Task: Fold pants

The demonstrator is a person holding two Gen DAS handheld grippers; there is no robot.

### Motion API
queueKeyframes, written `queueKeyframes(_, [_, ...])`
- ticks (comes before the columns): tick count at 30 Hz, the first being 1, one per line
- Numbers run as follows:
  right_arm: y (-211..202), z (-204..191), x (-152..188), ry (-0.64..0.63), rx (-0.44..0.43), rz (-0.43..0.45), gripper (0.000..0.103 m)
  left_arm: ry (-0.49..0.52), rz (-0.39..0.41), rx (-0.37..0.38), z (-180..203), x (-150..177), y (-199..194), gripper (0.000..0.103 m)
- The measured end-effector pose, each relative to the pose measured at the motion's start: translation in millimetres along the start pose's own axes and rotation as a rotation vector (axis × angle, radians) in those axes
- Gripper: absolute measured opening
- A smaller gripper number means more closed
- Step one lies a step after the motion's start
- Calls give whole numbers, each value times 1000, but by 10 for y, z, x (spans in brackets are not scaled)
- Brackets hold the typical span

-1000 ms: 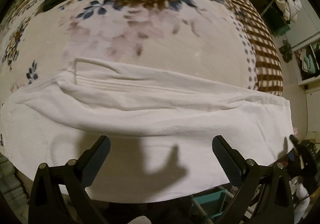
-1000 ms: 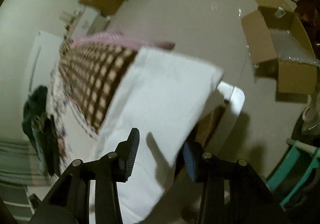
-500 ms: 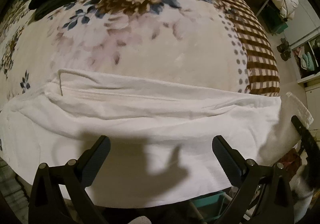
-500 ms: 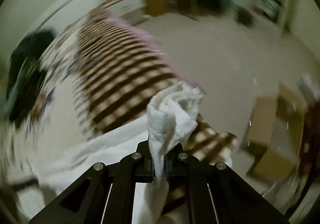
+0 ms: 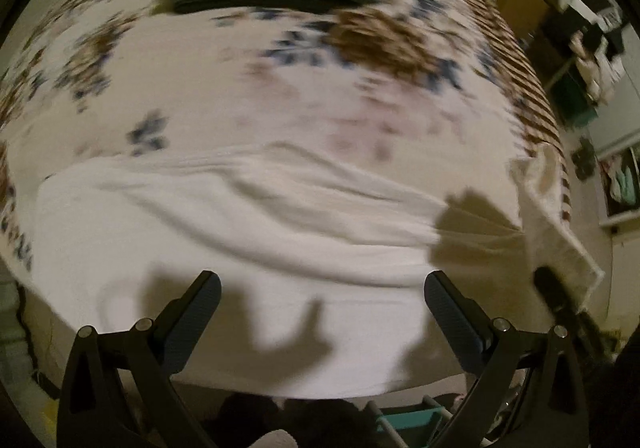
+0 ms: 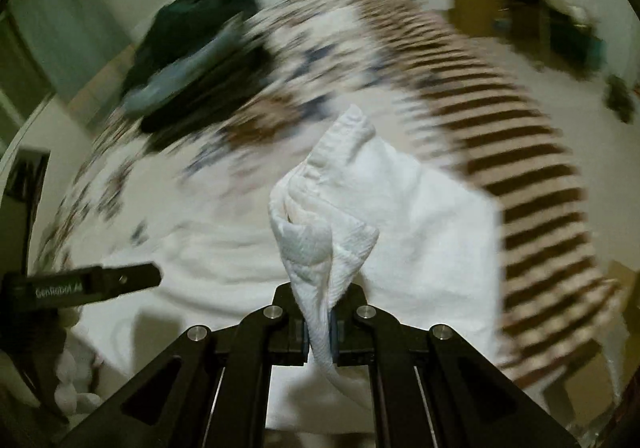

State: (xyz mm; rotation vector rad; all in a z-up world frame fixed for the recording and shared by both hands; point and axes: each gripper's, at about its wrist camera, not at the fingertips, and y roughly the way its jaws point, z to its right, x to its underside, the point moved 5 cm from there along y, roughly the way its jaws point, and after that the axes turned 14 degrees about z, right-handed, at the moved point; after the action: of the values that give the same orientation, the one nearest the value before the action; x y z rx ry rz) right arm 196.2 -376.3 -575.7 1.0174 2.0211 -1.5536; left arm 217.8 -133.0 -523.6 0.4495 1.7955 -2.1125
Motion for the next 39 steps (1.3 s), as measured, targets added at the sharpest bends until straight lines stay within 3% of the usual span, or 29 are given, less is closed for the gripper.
queueKeyframes(7, [550, -1540, 841, -158, -181, -163, 7, -119, -39, -106, -1158, 169, 2, 103])
queueKeyframes(10, [703, -1845, 1181, -203, -201, -260, 13, -165, -38, -99, -1468, 194, 50, 103])
queueKeyframes(13, [762, -1833, 1338, -130, -228, -409, 34, -193, -44, -54, -1559, 174, 140, 103])
queueKeyframes(15, [652, -1709, 1271, -34, -257, -430, 78, -199, -46, -1, -1496, 129, 223, 103])
queueKeyframes(17, [484, -1452, 1099, 67, -238, -415, 87, -199, -38, 51, -1375, 70, 311, 103])
queueKeyframes(19, [332, -1094, 921, 141, -157, -390, 87, -195, -43, 87, -1209, 41, 426, 103])
queueKeyframes(22, [236, -499, 743, 199, 30, -370, 87, -116, -61, 125, -938, 31, 651, 103])
queueKeyframes(23, [235, -312, 705, 212, 86, -362, 87, -88, -62, 140, -861, 40, 711, 96])
queueKeyframes(25, [289, 26, 653, 261, 168, -359, 87, -49, -55, 206, -720, 66, 789, 54])
queueKeyframes(26, [332, 158, 641, 293, 184, -360, 87, -31, -55, 230, -670, 75, 804, 24])
queueKeyframes(29, [521, 475, 732, 369, 207, -407, 87, -12, -15, 273, -658, 69, 706, 18])
queueKeyframes(31, [671, 542, 892, 416, 188, -488, 86, -31, -9, 298, -726, 108, 618, 17])
queueKeyframes(32, [719, 558, 928, 439, 173, -504, 82, -51, -12, 310, -783, 121, 572, 16])
queueKeyframes(33, [720, 547, 936, 423, 175, -491, 73, -67, -13, 314, -833, 138, 537, 16])
queueKeyframes(35, [740, 519, 905, 358, 194, -476, 67, -69, -19, 304, -863, 183, 562, 16])
queueKeyframes(39, [844, 278, 903, 272, 241, -488, 67, -111, -60, 282, -869, 160, 782, 21])
